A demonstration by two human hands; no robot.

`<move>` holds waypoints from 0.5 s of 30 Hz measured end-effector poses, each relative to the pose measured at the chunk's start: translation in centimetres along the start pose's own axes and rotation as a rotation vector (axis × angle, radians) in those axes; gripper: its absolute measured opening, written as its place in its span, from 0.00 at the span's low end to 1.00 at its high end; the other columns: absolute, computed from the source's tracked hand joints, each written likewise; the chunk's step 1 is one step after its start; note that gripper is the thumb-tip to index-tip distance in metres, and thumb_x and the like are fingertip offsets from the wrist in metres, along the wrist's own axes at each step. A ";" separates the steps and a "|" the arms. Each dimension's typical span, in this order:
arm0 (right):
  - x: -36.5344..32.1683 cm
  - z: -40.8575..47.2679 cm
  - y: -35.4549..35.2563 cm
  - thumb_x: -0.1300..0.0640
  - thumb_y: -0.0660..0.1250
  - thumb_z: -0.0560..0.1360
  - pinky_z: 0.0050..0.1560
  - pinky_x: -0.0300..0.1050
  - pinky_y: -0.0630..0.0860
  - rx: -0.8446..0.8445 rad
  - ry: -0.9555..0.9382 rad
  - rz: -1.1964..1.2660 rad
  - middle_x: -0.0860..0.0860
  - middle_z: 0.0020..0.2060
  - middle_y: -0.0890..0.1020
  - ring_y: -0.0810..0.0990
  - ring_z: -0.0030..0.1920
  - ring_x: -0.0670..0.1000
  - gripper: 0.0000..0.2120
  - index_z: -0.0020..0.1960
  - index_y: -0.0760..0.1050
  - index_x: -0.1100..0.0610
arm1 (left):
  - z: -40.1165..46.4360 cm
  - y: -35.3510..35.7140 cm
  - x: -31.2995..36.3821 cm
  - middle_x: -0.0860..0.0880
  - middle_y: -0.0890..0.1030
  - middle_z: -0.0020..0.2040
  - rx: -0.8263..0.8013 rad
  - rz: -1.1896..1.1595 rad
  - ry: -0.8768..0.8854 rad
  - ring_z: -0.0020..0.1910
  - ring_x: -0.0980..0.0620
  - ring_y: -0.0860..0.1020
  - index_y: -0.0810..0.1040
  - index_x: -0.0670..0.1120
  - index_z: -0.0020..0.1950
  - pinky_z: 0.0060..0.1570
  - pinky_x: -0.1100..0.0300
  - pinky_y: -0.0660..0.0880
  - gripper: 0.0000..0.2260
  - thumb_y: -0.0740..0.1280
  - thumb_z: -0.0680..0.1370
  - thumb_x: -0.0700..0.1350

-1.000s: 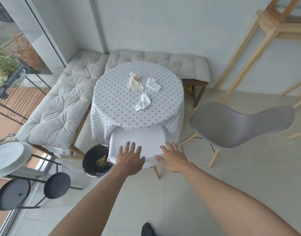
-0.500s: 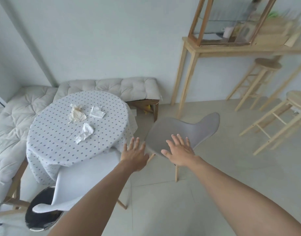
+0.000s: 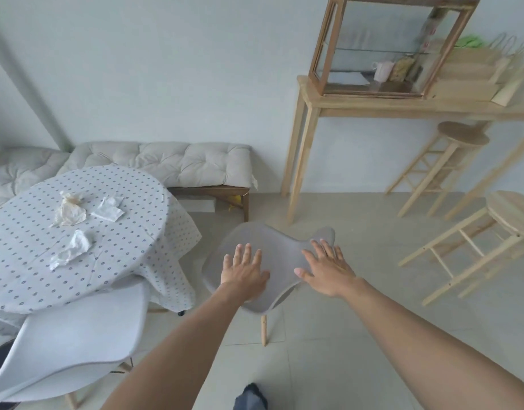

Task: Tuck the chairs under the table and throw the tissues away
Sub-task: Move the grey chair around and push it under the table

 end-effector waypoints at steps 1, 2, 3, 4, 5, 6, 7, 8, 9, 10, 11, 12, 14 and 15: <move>1.0 1.1 0.1 0.33 0.49 0.82 0.78 0.64 0.41 -0.004 -0.013 -0.003 0.58 0.83 0.48 0.41 0.81 0.60 0.35 0.81 0.53 0.53 | 1.5 0.1 0.9 0.43 0.40 0.85 -0.002 -0.004 -0.002 0.83 0.41 0.37 0.43 0.49 0.84 0.80 0.35 0.42 0.31 0.48 0.86 0.60; 2.0 2.2 0.1 0.33 0.49 0.82 0.79 0.63 0.41 -0.011 -0.028 -0.005 0.58 0.83 0.48 0.41 0.81 0.59 0.35 0.81 0.53 0.53 | 3.1 0.4 1.7 0.43 0.40 0.85 -0.006 -0.013 -0.005 0.83 0.40 0.37 0.42 0.49 0.84 0.80 0.35 0.42 0.31 0.48 0.86 0.60; 2.9 3.5 0.2 0.33 0.49 0.82 0.79 0.63 0.41 -0.016 -0.043 -0.008 0.58 0.83 0.47 0.41 0.81 0.59 0.35 0.81 0.52 0.53 | 4.8 0.8 2.3 0.43 0.40 0.85 -0.008 -0.022 -0.008 0.83 0.40 0.37 0.42 0.49 0.84 0.80 0.35 0.42 0.31 0.48 0.86 0.61; 3.7 4.7 0.4 0.33 0.49 0.82 0.79 0.62 0.41 -0.019 -0.057 -0.015 0.57 0.83 0.47 0.41 0.81 0.59 0.35 0.82 0.52 0.53 | 6.4 1.2 2.9 0.43 0.40 0.85 -0.008 -0.025 -0.015 0.83 0.40 0.36 0.42 0.49 0.84 0.80 0.35 0.42 0.31 0.48 0.86 0.61; 4.4 6.0 0.6 0.33 0.49 0.82 0.79 0.62 0.41 -0.024 -0.072 -0.022 0.58 0.83 0.47 0.41 0.81 0.59 0.35 0.82 0.52 0.53 | 8.0 1.7 3.4 0.43 0.40 0.85 -0.010 -0.028 -0.025 0.83 0.40 0.36 0.42 0.49 0.84 0.80 0.35 0.42 0.31 0.47 0.86 0.61; 5.1 7.1 1.0 0.33 0.49 0.82 0.79 0.62 0.41 -0.038 -0.089 -0.027 0.58 0.83 0.47 0.41 0.81 0.59 0.35 0.82 0.52 0.53 | 9.5 2.4 3.9 0.43 0.40 0.85 -0.022 -0.036 -0.037 0.83 0.41 0.36 0.42 0.49 0.84 0.80 0.35 0.41 0.31 0.47 0.86 0.61; 5.7 8.1 1.6 0.34 0.49 0.82 0.79 0.62 0.41 -0.065 -0.106 -0.028 0.58 0.83 0.46 0.41 0.81 0.59 0.35 0.82 0.52 0.53 | 10.6 3.1 4.4 0.43 0.39 0.85 -0.046 -0.049 -0.050 0.83 0.41 0.36 0.41 0.49 0.84 0.80 0.36 0.41 0.31 0.47 0.86 0.61; 6.3 8.9 2.2 0.34 0.50 0.82 0.79 0.62 0.41 -0.091 -0.124 -0.031 0.58 0.83 0.46 0.40 0.81 0.59 0.35 0.82 0.52 0.53 | 11.6 3.9 4.9 0.43 0.39 0.85 -0.068 -0.060 -0.064 0.83 0.41 0.36 0.41 0.49 0.84 0.80 0.36 0.41 0.31 0.47 0.86 0.61; 7.0 9.7 2.7 0.34 0.50 0.82 0.79 0.62 0.41 -0.110 -0.141 -0.040 0.58 0.83 0.46 0.40 0.81 0.59 0.35 0.82 0.52 0.54 | 12.4 4.6 5.5 0.43 0.39 0.85 -0.081 -0.063 -0.078 0.82 0.40 0.36 0.41 0.49 0.84 0.80 0.35 0.41 0.31 0.46 0.86 0.61; 7.6 10.6 3.0 0.34 0.49 0.82 0.79 0.62 0.41 -0.133 -0.159 -0.050 0.58 0.83 0.45 0.39 0.81 0.59 0.35 0.82 0.52 0.54 | 13.2 5.3 5.9 0.43 0.39 0.85 -0.097 -0.062 -0.089 0.82 0.40 0.36 0.41 0.49 0.84 0.80 0.35 0.41 0.31 0.46 0.86 0.61; 8.3 11.4 3.3 0.34 0.49 0.82 0.79 0.62 0.41 -0.156 -0.176 -0.050 0.58 0.83 0.45 0.38 0.81 0.58 0.35 0.82 0.52 0.54 | 13.9 6.0 6.4 0.43 0.38 0.85 -0.119 -0.062 -0.102 0.82 0.40 0.36 0.41 0.49 0.84 0.80 0.35 0.41 0.30 0.45 0.86 0.60; 8.9 12.1 3.6 0.34 0.49 0.83 0.79 0.62 0.41 -0.179 -0.195 -0.042 0.58 0.83 0.45 0.38 0.81 0.58 0.35 0.82 0.52 0.54 | 14.3 6.7 6.8 0.42 0.38 0.85 -0.145 -0.061 -0.116 0.82 0.40 0.35 0.41 0.49 0.84 0.80 0.34 0.42 0.30 0.45 0.86 0.59; 9.8 13.2 4.5 0.34 0.49 0.83 0.79 0.61 0.41 -0.215 -0.237 -0.034 0.57 0.83 0.44 0.37 0.81 0.58 0.35 0.82 0.51 0.54 | 14.8 7.9 7.4 0.42 0.37 0.85 -0.183 -0.059 -0.148 0.82 0.40 0.35 0.39 0.49 0.84 0.80 0.34 0.42 0.29 0.44 0.86 0.58; 10.3 13.7 5.0 0.34 0.49 0.83 0.80 0.60 0.41 -0.231 -0.260 -0.035 0.57 0.83 0.44 0.37 0.81 0.58 0.35 0.82 0.51 0.54 | 15.1 8.4 7.7 0.42 0.37 0.85 -0.196 -0.065 -0.167 0.82 0.40 0.35 0.39 0.49 0.84 0.80 0.34 0.42 0.29 0.44 0.86 0.58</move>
Point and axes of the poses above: each hand's wrist, its own z-axis towards the middle knuckle, its own y-axis out of the palm, x = y × z, the point moved 7 cm from there along z, towards the middle knuckle
